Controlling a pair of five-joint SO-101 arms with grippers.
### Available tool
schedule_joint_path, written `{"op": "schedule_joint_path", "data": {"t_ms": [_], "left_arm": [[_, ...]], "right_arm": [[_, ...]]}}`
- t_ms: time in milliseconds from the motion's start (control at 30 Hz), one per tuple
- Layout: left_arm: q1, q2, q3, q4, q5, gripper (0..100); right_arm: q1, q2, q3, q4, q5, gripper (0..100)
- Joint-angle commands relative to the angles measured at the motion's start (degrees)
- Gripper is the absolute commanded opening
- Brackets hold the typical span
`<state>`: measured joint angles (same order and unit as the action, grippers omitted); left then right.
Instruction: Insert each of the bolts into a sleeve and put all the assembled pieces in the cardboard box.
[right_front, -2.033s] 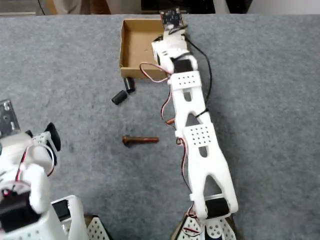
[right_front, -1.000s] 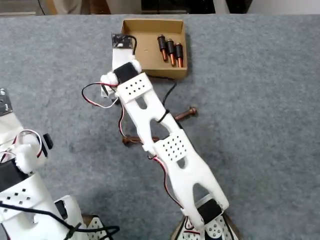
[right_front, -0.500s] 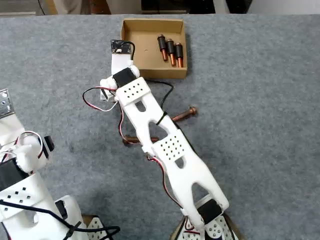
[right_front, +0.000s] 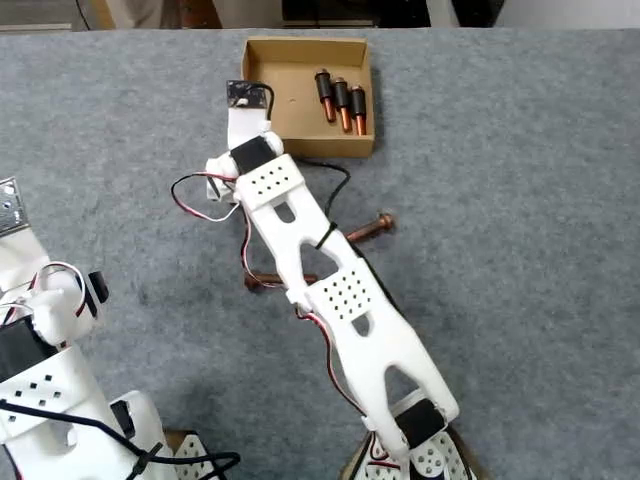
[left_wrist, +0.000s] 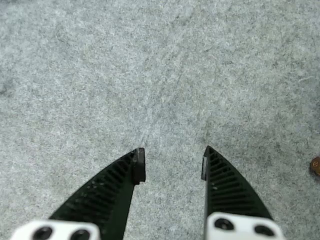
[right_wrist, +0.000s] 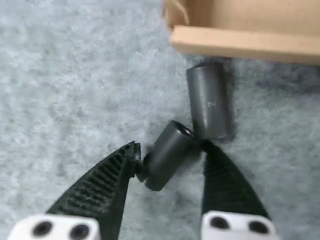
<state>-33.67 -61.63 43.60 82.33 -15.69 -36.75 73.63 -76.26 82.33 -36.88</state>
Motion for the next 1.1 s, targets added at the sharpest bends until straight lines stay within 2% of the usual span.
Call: {"op": "schedule_joint_path", "data": {"t_ms": [0, 333, 500, 667, 900, 1067], "left_arm": [[-0.26, -0.04, -0.26, -0.35, -0.44, 19], [-0.35, -0.04, -0.26, -0.35, -0.44, 19], [-0.35, -0.04, -0.26, -0.35, -0.44, 19], [-0.44, -0.04, -0.26, -0.35, -0.44, 19], [-0.35, -0.04, -0.26, 0.00, -0.53, 19], [0.62, -0.04, -0.70, 1.76, -3.60, 19]], "right_arm": [[-1.19, -0.31, 0.40, 1.93, 0.97, 14.4], [-0.84, -0.31, 0.31, 8.70, 2.73, 13.5], [-0.84, -0.31, 0.31, 9.05, 5.98, 0.0], [0.22, -0.31, 0.31, 9.41, 6.77, 1.9], [1.89, -0.40, -8.31, 20.13, 7.03, 0.2], [2.51, -2.42, -12.26, 20.13, 12.40, 0.2]]}}
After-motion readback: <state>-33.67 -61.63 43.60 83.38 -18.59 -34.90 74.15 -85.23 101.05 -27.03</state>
